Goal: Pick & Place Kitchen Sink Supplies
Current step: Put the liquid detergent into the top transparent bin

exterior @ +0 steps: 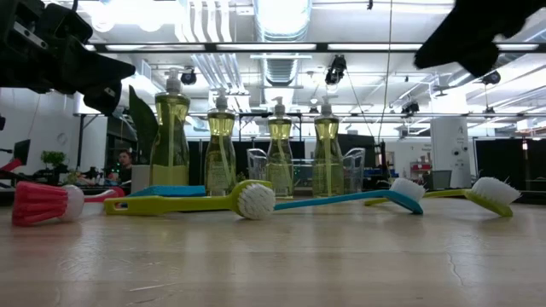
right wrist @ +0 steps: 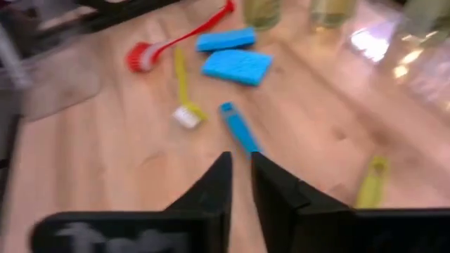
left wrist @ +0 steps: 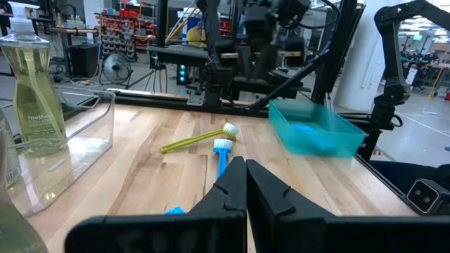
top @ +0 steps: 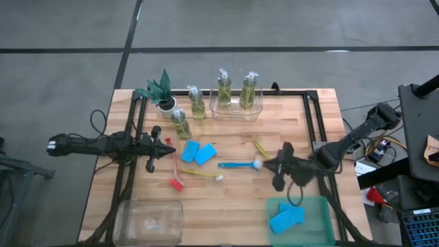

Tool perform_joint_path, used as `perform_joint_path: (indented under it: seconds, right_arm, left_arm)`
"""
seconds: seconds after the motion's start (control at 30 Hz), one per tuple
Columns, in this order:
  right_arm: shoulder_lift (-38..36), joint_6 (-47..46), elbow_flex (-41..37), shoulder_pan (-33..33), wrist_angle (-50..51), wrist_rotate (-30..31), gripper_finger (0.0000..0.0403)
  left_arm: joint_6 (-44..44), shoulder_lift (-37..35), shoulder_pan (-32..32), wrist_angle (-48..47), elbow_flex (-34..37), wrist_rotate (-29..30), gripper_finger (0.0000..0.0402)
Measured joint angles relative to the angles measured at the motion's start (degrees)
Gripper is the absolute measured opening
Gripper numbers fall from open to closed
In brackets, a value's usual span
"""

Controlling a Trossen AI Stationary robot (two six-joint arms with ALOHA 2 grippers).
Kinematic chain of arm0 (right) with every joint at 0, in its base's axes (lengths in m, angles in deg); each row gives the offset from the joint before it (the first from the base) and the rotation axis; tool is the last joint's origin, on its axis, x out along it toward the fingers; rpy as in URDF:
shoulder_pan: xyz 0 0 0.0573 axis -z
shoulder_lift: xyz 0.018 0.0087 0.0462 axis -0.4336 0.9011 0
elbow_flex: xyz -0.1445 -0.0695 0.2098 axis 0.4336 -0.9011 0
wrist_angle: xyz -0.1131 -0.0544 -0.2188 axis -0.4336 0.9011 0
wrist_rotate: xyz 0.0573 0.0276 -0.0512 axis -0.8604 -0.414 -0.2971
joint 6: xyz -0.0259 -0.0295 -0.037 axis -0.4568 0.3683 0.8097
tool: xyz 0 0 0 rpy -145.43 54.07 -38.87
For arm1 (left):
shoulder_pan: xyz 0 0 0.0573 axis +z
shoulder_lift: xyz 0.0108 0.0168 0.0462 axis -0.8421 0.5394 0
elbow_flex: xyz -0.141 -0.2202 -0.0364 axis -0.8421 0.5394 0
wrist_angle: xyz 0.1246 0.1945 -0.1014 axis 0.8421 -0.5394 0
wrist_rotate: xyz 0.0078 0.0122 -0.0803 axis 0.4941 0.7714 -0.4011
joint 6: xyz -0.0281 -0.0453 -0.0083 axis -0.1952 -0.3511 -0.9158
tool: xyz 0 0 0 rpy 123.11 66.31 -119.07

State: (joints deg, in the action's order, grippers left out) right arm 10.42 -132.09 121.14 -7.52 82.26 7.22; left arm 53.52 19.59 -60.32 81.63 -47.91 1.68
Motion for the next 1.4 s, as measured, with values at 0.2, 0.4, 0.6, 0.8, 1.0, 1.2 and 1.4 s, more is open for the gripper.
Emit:
perform_joint_path:
  seconds: [0.2, 0.4, 0.6, 0.8, 1.0, 1.2, 1.4]
  right_arm:
    - [-0.03, 11.47, -0.06, 6.84, -2.73, 1.8, 0.0009]
    - [-2.53, 26.23, -0.28, 11.17, -8.62, 2.8, 0.0008]
    - [-7.32, 38.51, -6.26, 19.21, -25.09, -13.6, 0.0008]
    - [-14.59, 42.17, -14.68, 27.77, -32.92, -19.78, 0.0008]
    - [-25.4, 42.38, -21.06, 30.67, -33.13, -22.87, 0.0008]
    - [-34.83, 45.96, -27.61, 30.65, -35.67, -23.08, 0.0008]
    - [-42.13, 45.87, -31.52, 30.65, -35.25, -23.76, 0.0008]
  left_arm:
    - [-0.02, -0.01, 0.0, -0.02, -0.02, 0.02, 0.0]
    - [0.0, -0.01, 0.0, -0.02, -0.01, 0.0, 0.0]
    - [-0.01, 0.0, -0.01, -0.04, 0.0, 0.01, 0.0]
    - [0.0, -0.01, 0.0, -0.04, 0.0, 0.0, 0.0]
    - [-0.01, 0.0, 0.0, -0.04, 0.0, 0.01, 0.0]
    - [0.0, 0.0, 0.0, -0.04, 0.0, 0.0, 0.0]
    - [-0.01, 0.0, -0.01, -0.04, -0.01, 0.0, 0.0]
